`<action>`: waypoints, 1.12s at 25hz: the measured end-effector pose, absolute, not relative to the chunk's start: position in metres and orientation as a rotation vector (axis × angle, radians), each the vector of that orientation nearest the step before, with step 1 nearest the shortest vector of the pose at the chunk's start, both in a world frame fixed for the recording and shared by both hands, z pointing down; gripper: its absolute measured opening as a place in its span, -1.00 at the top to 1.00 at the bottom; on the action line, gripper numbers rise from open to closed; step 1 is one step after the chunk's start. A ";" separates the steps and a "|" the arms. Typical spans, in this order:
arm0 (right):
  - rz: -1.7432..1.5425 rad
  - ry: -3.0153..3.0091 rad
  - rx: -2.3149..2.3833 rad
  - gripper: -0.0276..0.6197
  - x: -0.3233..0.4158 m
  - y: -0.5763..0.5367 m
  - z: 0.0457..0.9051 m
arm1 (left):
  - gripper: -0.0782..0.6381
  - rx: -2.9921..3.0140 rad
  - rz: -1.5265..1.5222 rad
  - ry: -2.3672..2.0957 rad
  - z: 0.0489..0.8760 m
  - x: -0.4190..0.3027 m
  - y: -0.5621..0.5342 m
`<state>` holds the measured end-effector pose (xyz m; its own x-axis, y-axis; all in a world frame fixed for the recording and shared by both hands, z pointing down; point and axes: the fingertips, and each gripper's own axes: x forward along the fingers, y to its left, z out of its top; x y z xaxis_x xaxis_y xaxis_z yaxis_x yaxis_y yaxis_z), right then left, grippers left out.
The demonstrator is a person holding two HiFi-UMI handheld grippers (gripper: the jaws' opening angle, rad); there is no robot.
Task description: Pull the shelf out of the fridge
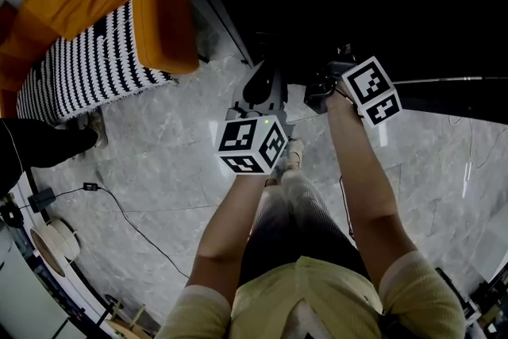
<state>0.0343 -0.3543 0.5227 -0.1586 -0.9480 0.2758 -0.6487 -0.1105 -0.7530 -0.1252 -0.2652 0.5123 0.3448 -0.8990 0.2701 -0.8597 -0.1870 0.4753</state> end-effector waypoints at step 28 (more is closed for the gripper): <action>-1.179 1.823 -1.705 0.51 0.033 -0.295 0.528 | 0.54 1.978 -0.268 -1.352 0.514 -0.106 -0.241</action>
